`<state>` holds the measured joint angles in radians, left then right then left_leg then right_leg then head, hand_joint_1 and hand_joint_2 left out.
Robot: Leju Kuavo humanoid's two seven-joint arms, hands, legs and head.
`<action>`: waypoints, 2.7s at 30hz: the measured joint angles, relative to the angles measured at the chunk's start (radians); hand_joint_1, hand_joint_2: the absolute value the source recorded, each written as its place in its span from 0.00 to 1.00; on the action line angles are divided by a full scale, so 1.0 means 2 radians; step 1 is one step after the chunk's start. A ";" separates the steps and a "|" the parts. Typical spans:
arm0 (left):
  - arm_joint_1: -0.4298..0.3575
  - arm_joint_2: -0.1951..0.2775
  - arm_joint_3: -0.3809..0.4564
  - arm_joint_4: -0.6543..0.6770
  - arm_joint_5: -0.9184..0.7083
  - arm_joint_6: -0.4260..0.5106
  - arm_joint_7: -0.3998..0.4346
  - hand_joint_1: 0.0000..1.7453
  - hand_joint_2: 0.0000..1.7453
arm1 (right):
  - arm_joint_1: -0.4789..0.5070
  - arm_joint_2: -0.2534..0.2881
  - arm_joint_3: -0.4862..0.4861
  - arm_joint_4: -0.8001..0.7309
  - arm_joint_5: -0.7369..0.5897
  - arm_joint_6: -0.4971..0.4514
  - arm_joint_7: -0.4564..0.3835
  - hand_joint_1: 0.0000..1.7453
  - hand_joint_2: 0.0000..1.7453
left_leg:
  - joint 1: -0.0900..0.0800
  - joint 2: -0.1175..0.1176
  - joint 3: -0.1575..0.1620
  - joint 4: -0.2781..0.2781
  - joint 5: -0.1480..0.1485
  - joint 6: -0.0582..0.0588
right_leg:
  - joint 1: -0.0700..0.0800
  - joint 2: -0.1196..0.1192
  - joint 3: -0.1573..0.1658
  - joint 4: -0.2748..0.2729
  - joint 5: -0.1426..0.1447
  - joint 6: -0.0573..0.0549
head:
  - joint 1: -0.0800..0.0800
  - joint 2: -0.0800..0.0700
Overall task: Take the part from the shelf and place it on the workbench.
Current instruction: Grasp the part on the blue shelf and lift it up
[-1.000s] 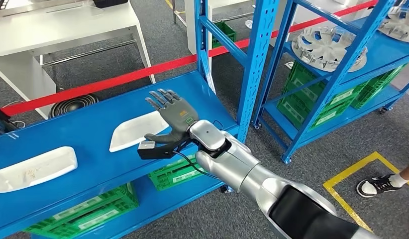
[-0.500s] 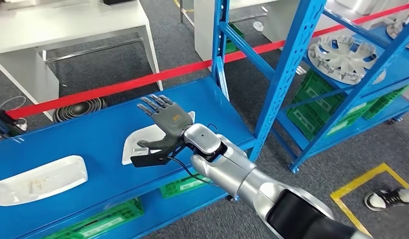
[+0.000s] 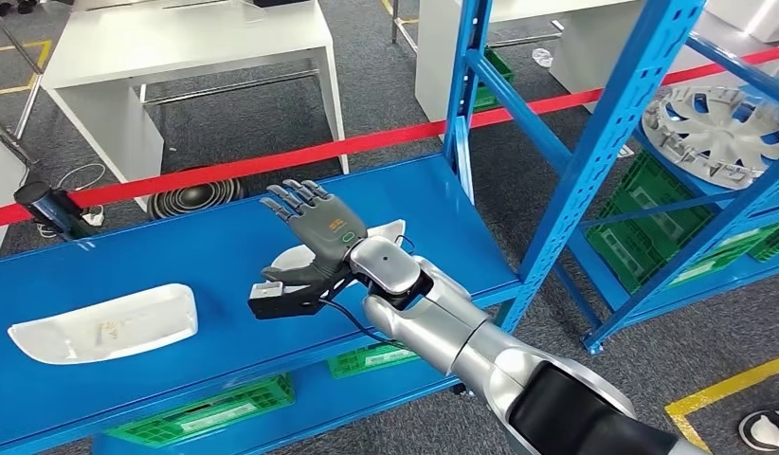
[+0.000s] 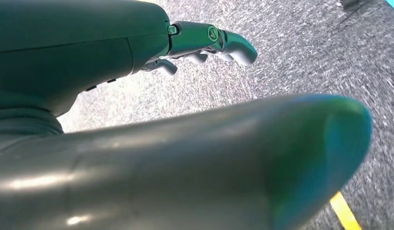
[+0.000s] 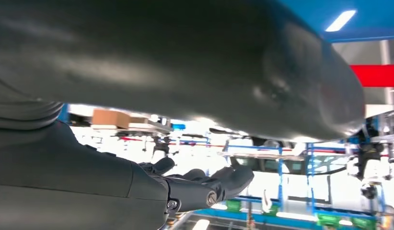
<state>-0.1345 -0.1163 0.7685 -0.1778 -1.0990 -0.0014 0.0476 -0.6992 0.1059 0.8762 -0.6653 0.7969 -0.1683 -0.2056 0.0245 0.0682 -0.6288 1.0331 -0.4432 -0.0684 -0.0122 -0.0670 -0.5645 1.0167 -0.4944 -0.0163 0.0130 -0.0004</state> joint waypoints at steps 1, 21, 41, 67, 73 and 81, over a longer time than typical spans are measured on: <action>-0.001 0.000 0.000 0.000 -0.001 -0.001 0.000 0.00 0.00 | 0.000 0.000 -0.001 0.000 0.000 0.000 0.000 0.00 0.00 | -0.002 0.003 0.000 -0.003 -0.003 0.006 | 0.003 -0.005 0.000 0.002 -0.003 0.003 | 0.000 0.000; -0.001 -0.003 0.000 0.000 -0.004 0.002 0.004 0.00 0.00 | 0.015 -0.006 -0.025 0.005 0.013 0.015 0.039 0.00 1.00 | -0.010 -0.055 0.003 -0.004 0.000 0.030 | 0.013 0.038 -0.020 0.009 0.008 -0.004 | 0.005 0.000; 0.004 -0.006 0.000 0.000 -0.001 0.006 0.002 0.00 0.00 | 0.051 -0.017 -0.024 0.014 0.006 0.063 0.058 0.00 1.00 | -0.010 -0.054 0.005 -0.008 0.003 0.025 | 0.011 0.039 -0.020 0.009 0.008 -0.009 | 0.005 0.000; 0.012 -0.006 0.004 0.000 0.009 0.010 -0.002 0.00 0.00 | 0.064 -0.013 -0.024 -0.067 -0.026 0.017 0.055 0.00 0.00 | -0.010 -0.054 0.005 -0.008 0.003 0.025 | 0.011 0.039 -0.020 0.009 0.008 -0.009 | 0.005 0.000; 0.014 -0.009 0.009 0.000 0.010 0.010 -0.003 0.00 0.00 | 0.084 -0.033 -0.027 -0.165 -0.020 0.061 0.090 0.00 0.00 | -0.010 -0.054 0.005 -0.008 0.003 0.025 | 0.011 0.039 -0.020 0.009 0.008 -0.009 | 0.005 0.000; 0.014 -0.012 0.009 0.000 0.008 0.011 -0.002 0.00 0.00 | 0.107 -0.050 -0.030 -0.176 -0.012 0.053 0.118 0.00 0.50 | -0.010 -0.054 0.005 -0.008 0.003 0.025 | 0.011 0.039 -0.020 0.009 0.008 -0.009 | 0.005 0.000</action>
<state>-0.1066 -0.1405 0.7867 -0.1770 -1.0830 0.0198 0.0431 -0.4852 0.0053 0.8159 -1.0174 0.7729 -0.0614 0.0310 0.0039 -0.0399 -0.6193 1.0172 -0.4380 -0.0176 0.0104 0.0113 -0.6051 1.0350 -0.4775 -0.0342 0.0227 -0.0004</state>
